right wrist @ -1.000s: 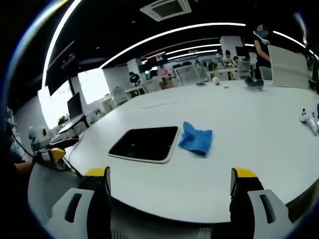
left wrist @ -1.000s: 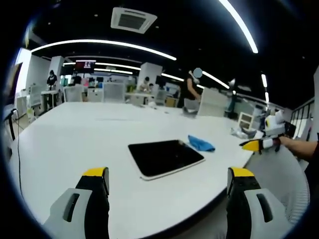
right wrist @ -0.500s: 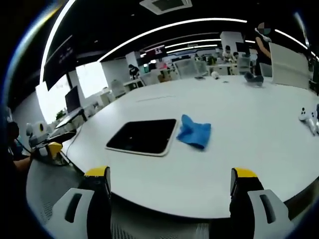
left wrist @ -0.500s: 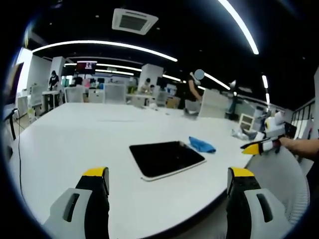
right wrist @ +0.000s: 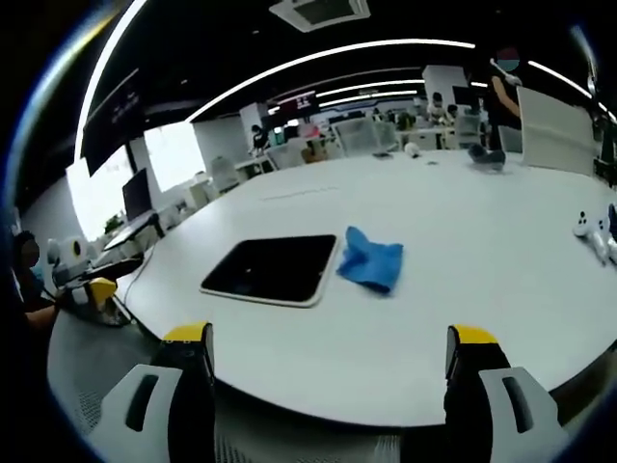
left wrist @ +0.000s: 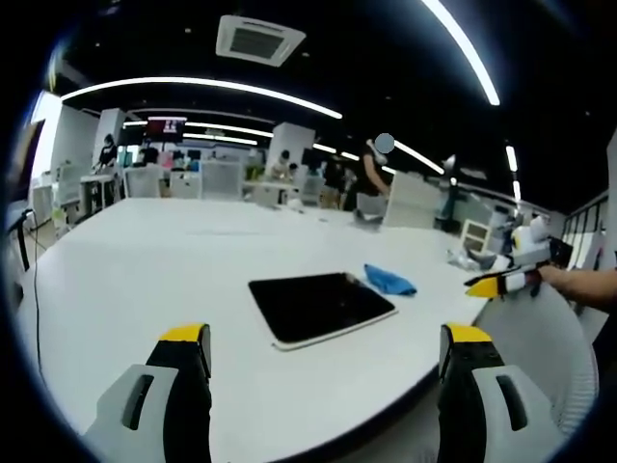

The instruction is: Wipe the mirror surface with the cleaning cloth until all visible marks leave the cleaned area.

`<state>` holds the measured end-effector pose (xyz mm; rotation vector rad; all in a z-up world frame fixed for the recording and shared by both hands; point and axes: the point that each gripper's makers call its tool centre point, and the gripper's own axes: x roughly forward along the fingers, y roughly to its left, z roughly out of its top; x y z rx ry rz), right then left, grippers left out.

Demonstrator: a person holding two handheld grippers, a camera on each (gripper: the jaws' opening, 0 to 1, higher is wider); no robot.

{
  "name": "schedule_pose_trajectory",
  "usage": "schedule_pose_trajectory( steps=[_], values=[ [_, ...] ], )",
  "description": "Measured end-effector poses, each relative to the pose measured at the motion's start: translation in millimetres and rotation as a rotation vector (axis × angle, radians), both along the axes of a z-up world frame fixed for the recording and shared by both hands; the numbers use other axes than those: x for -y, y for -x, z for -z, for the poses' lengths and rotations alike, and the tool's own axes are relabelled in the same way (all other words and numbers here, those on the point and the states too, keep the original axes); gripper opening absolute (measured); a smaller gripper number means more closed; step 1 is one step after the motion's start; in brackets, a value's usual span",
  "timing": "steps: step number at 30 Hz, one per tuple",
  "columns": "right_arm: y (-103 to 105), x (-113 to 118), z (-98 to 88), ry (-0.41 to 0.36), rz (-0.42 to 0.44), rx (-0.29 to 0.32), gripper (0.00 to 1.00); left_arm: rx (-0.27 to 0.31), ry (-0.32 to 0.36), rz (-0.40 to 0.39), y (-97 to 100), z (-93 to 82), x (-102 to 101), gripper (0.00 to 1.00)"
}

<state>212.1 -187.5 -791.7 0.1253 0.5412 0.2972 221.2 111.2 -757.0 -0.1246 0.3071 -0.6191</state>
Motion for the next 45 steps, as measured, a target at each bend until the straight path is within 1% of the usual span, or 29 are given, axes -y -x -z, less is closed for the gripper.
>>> schedule_pose_trajectory(
  steps=[5,11,15,20,21,22,24,26,30,36,37,38,39,40,41,42,44,45],
  values=[
    [-1.1,-0.3,-3.6,-0.017,-0.004,0.023,1.00,0.013,0.003,-0.015,-2.5,-2.1,-1.3,0.99],
    [-2.3,-0.7,-4.1,-0.022,0.001,0.025,1.00,-0.012,-0.011,-0.008,-0.5,2.3,-0.8,0.99],
    [-2.8,3.6,-4.9,-0.024,0.032,0.032,1.00,-0.016,-0.013,0.000,0.6,3.0,0.3,0.99],
    [-3.6,4.9,-6.4,-0.032,0.044,0.039,1.00,-0.016,-0.013,0.026,2.0,3.0,4.2,0.99],
    [-3.6,5.1,-6.3,-0.033,0.045,0.039,0.99,-0.016,-0.014,0.024,2.1,3.0,4.1,0.99],
    [-3.3,4.9,-6.0,-0.032,0.041,0.036,0.93,-0.016,-0.013,0.020,1.8,2.9,3.4,0.99],
    [-3.6,3.3,-4.8,-0.028,0.028,0.024,0.93,-0.015,-0.009,0.011,0.6,2.3,2.4,0.99],
    [-4.7,3.0,-6.2,-0.026,0.022,0.035,0.94,-0.017,-0.011,0.006,0.2,2.6,1.7,0.99],
    [-3.3,2.3,-5.8,-0.027,0.019,0.030,0.93,-0.017,-0.010,0.009,0.5,2.8,1.8,0.99],
    [-2.8,2.3,-7.1,-0.035,0.020,0.027,0.89,-0.015,-0.005,0.008,0.2,1.9,1.7,0.99],
    [-2.1,2.4,-7.4,-0.030,0.015,0.022,0.87,-0.014,-0.003,0.009,0.2,1.6,1.8,0.99],
    [-1.2,4.4,-8.3,-0.007,0.009,0.009,0.85,-0.013,-0.002,0.011,0.3,1.4,1.9,0.99],
    [-1.5,8.1,-9.9,0.024,0.006,0.001,0.83,-0.012,0.001,0.011,0.5,0.9,2.1,0.99],
    [-7.2,12.5,-16.0,0.051,0.011,0.016,0.81,-0.010,0.003,0.012,0.8,0.5,2.4,0.99],
    [-8.8,12.2,-18.6,0.050,0.008,0.020,0.82,-0.008,0.004,0.013,0.9,0.3,2.6,0.99],
    [-13.7,11.2,-27.2,0.052,-0.003,0.037,0.82,-0.009,0.004,0.010,0.4,0.3,1.9,0.99],
    [-22.6,8.9,-38.5,0.046,-0.012,0.055,0.82,-0.006,0.006,0.007,-0.3,-0.2,1.5,0.99],
    [-25.5,7.7,-41.1,0.043,-0.016,0.056,0.81,-0.007,0.006,0.007,-0.1,0.0,1.6,0.99]
  ],
)
